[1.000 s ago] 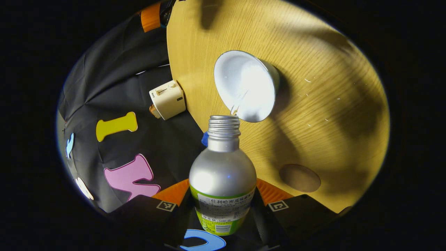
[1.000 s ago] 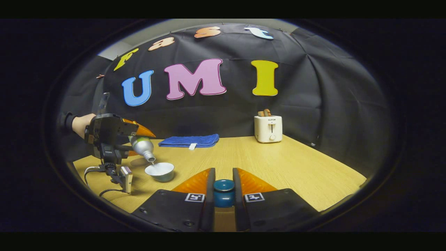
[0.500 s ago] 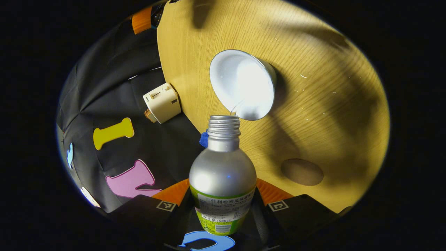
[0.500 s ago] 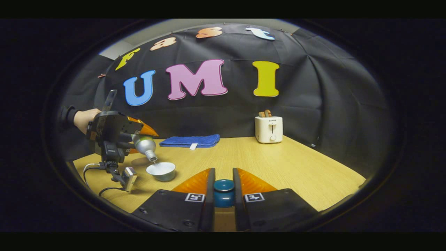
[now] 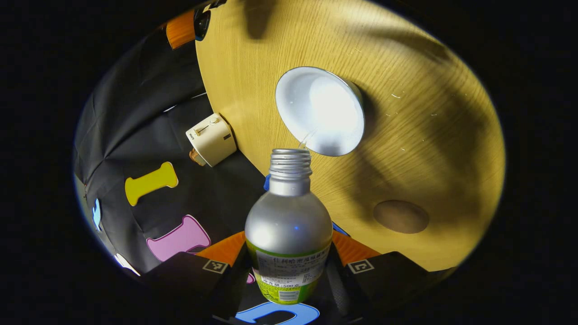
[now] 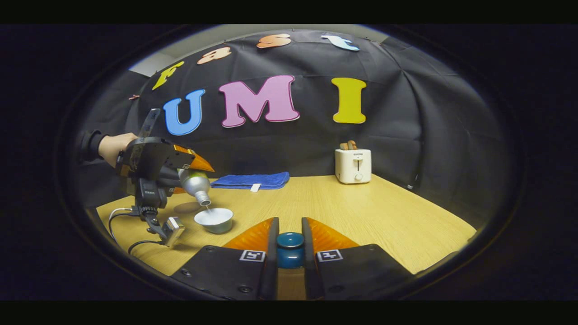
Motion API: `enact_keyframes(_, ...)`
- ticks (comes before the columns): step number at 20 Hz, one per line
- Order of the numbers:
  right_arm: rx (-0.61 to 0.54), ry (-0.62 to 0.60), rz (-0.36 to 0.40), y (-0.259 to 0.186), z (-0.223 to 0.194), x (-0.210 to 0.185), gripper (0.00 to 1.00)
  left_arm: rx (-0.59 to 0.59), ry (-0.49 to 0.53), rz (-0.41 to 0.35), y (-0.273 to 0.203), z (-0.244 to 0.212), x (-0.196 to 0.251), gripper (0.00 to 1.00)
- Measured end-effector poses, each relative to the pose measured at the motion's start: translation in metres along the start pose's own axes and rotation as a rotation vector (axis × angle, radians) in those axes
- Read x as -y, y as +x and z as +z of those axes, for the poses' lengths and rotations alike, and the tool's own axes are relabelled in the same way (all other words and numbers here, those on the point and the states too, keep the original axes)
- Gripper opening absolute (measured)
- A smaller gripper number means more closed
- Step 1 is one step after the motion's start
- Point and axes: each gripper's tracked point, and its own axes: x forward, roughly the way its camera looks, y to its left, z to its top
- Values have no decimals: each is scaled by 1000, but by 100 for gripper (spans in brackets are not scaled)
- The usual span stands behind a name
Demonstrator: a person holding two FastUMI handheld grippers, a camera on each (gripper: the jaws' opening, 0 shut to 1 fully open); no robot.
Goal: Open the teacup lid with one hand, grasp the water bottle and pour water into the teacup with the other hand; after pouring, place the water bottle on the coaster and then close the teacup lid.
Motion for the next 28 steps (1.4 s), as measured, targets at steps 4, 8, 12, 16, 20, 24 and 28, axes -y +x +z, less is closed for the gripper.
enact_keyframes(4, 2, 3, 3, 0, 1, 0, 27, -10, -6, -6, -1, -3, 3, 81)
enact_keyframes(8, -1, 5, 2, -1, 1, 0, 27, -8, -9, -4, -1, -4, 2, 81)
enact_keyframes(12, 0, -3, -1, -3, 1, 1, 27, -6, -10, 6, -2, -2, 0, 81)
enact_keyframes(16, -1, 3, 0, -3, 0, 0, 27, -11, -14, 10, -5, -5, -1, 81)
enact_keyframes(20, -1, -1, 2, -4, 0, -2, 27, -9, -20, 11, -6, -6, 0, 81)
enact_keyframes(24, 2, -4, 4, -6, 2, -4, 27, 9, -38, 13, -6, -4, 3, 81)
enact_keyframes(28, 2, -9, 1, -8, 4, -3, 27, 52, -90, 7, -5, 3, 7, 81)
